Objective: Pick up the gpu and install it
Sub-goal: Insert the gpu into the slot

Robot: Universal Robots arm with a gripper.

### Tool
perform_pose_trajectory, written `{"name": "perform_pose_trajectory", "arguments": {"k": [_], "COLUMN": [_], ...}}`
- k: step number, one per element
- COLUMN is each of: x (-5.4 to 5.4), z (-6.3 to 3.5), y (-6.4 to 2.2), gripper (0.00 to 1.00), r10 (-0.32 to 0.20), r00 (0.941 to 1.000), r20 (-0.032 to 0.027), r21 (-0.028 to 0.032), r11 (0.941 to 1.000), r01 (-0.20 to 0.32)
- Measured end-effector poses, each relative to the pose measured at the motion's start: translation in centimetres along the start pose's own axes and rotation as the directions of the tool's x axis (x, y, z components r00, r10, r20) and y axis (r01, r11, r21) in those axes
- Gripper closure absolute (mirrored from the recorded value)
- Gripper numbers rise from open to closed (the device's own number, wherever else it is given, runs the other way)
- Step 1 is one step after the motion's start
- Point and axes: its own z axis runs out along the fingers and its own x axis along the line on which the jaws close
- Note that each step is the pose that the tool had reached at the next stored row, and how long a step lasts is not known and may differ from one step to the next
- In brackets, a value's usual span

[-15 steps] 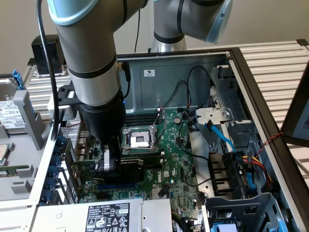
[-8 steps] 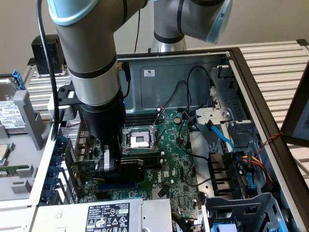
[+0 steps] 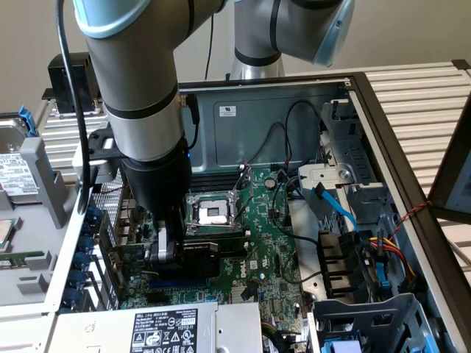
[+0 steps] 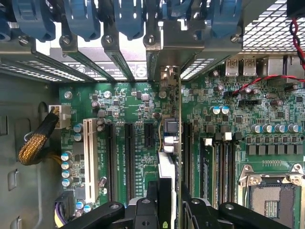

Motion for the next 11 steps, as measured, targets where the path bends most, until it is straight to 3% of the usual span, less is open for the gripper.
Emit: {"name": "perform_pose_trajectory", "arguments": {"k": [11], "x": [0.04], "z": [0.00], "y": [0.00], "gripper": [0.73], "r10": [0.000], "r00": [1.0000], "r20": [0.0000], "r21": [0.0001], "r11": [1.0000], "r01": [0.000]}}
